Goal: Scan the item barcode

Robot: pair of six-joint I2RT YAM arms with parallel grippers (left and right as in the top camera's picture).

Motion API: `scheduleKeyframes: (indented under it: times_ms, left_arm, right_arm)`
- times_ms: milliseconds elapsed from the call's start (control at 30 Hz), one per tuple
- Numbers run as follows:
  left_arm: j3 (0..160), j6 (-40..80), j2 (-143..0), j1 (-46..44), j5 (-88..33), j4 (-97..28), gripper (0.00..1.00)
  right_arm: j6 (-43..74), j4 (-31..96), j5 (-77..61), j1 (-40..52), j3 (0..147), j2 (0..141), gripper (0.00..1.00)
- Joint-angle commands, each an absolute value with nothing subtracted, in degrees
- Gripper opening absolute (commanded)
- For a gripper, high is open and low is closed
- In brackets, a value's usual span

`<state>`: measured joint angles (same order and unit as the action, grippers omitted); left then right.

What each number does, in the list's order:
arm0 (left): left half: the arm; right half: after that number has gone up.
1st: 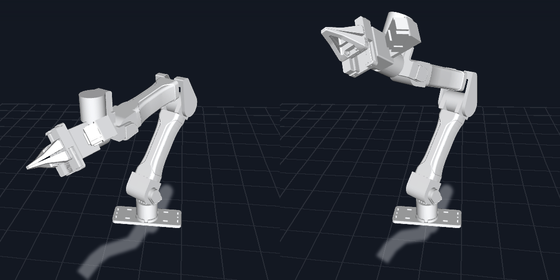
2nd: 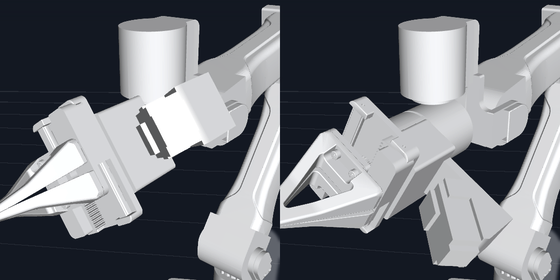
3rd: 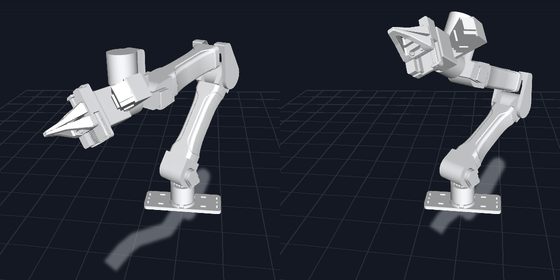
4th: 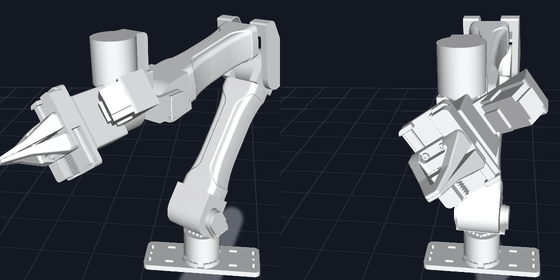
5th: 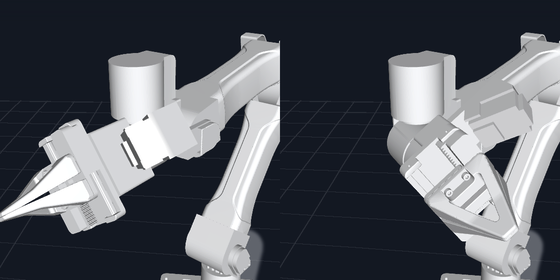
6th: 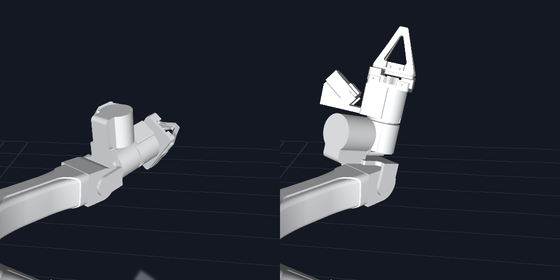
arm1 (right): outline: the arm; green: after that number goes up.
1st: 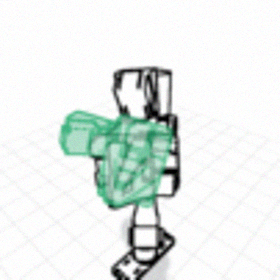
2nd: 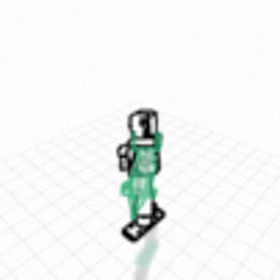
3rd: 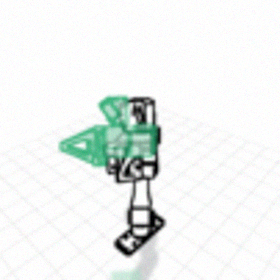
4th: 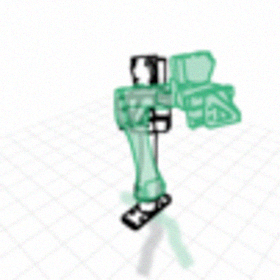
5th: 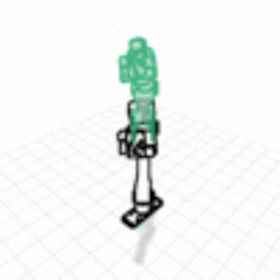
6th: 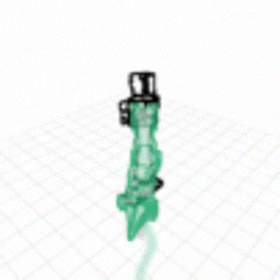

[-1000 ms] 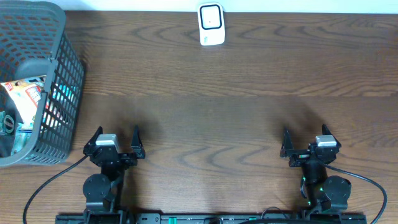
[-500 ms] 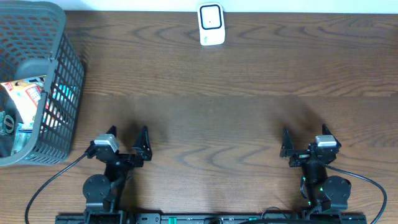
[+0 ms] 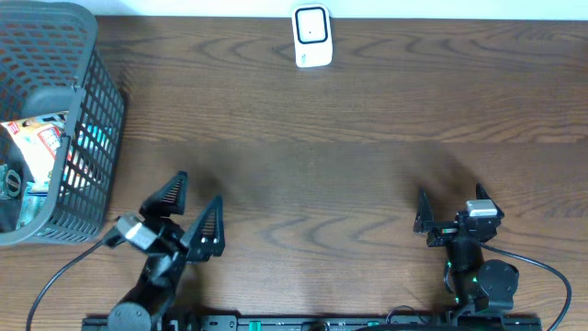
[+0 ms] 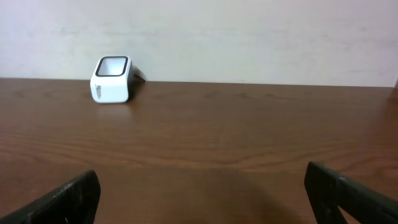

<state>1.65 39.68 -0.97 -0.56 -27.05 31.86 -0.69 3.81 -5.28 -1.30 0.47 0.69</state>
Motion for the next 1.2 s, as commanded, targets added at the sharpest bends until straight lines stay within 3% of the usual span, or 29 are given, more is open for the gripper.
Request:
scheduleKeyframes:
  times_ms: [0,233,300,433,567,700,900,1033,1167]
  left_arm:
    - [8.08,41.28,-1.52,-0.78,-24.99,33.10,0.98]
    - [25.65,32.75,-12.40,-0.78,-21.04,32.51,0.98]
    - [33.30,32.62,-17.65,-0.69,-20.32,27.31,0.98]
    - [55.33,28.05,-30.85,-0.67,-24.82,1.56,0.98]
    - [80.82,10.26,-46.63,-0.69,-25.10,-26.92,0.98]
    - [99.00,-0.27,-57.25,-0.67,-24.56,-40.05,0.98]
    - [121.21,3.73,-70.43,1.76,-13.61,-51.05,0.98]
    - [136.94,5.30,-82.24,9.08,-12.75,-64.93,0.97]
    - [140.73,11.40,-89.62,18.31,-10.20,-68.55,0.98]
  right_arm:
    - [-1.34,3.99,-4.86,-1.41,0.32,0.38,0.99]
    - [-1.34,3.99,-4.86,-1.41,0.32,0.38,0.99]
    - [-1.34,3.99,-4.86,-1.41,0.32,0.38,0.99]
    - [-1.34,3.99,-4.86,-1.41,0.32,0.38,0.99]
    - [-1.34,3.99,-4.86,-1.41,0.32,0.38,0.99]
    - [-1.34,3.99,-4.86,-1.41,0.32,0.38,0.99]
    - [-1.34,3.99,-4.86,-1.41,0.32,0.38,0.99]
    - [-1.34,3.99,-4.86,-1.41,0.32,0.38,0.99]
    - [-1.34,3.99,-4.89,-1.41,0.32,0.38,0.99]
